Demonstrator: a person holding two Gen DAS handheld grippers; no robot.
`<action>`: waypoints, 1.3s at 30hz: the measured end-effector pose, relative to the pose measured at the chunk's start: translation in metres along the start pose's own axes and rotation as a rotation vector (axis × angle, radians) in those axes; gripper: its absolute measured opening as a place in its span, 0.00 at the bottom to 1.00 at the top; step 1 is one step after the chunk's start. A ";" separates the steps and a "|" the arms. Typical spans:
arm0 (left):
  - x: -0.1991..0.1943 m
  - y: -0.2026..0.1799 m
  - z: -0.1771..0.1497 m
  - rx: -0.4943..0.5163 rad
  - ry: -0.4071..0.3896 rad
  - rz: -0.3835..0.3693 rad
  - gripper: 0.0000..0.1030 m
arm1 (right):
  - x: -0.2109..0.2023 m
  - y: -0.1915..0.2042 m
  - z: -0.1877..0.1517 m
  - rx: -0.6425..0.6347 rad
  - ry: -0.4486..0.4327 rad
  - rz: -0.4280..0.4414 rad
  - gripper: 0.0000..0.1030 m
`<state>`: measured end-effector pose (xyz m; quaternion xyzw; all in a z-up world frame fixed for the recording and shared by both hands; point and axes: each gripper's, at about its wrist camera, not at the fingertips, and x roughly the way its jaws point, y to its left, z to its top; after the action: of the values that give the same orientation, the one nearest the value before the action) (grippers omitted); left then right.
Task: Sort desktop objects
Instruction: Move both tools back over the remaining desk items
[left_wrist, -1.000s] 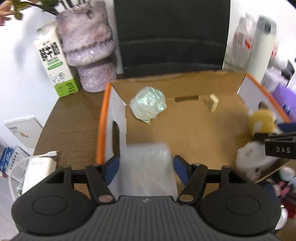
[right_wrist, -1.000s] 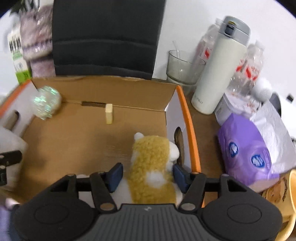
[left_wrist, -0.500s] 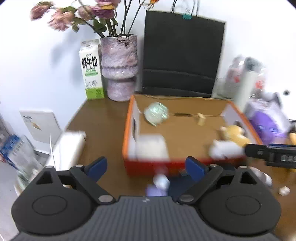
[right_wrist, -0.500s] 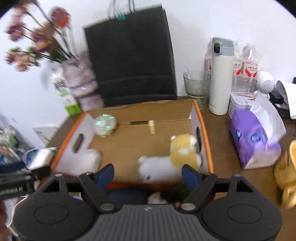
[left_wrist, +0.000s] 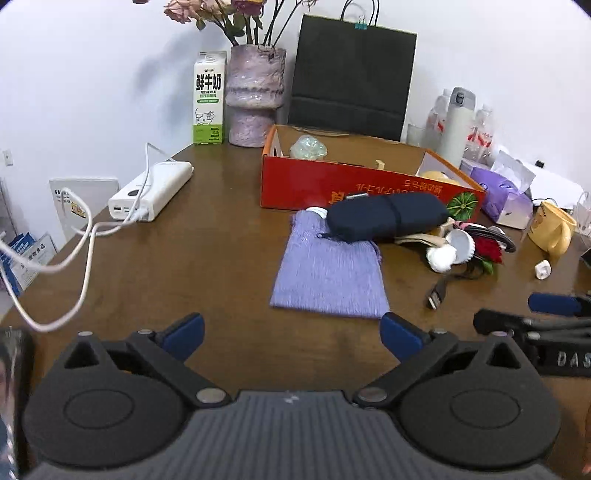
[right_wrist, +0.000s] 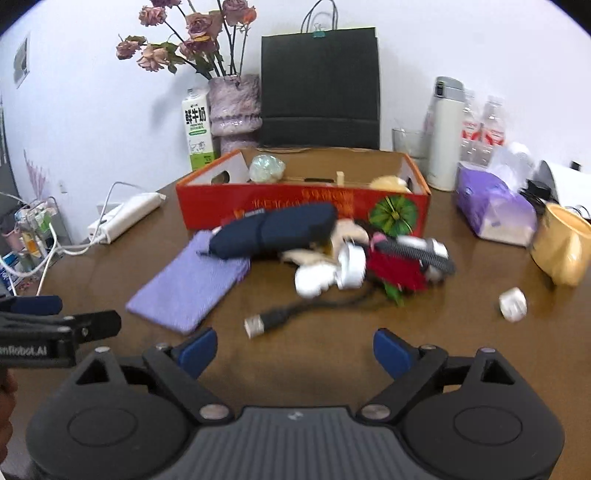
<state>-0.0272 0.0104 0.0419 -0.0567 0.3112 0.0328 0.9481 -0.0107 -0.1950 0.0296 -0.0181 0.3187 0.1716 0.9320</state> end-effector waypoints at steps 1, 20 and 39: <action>-0.003 -0.001 -0.006 0.013 -0.008 -0.011 1.00 | -0.005 0.001 -0.006 0.002 -0.006 0.006 0.89; -0.015 -0.016 -0.047 0.137 -0.069 -0.017 1.00 | -0.046 0.005 -0.067 0.015 -0.117 -0.053 0.89; -0.002 -0.026 -0.031 0.171 -0.044 -0.012 1.00 | -0.036 -0.021 -0.054 0.131 -0.046 0.015 0.89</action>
<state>-0.0447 -0.0199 0.0208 0.0235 0.2919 0.0017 0.9562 -0.0620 -0.2339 0.0064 0.0492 0.3080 0.1578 0.9369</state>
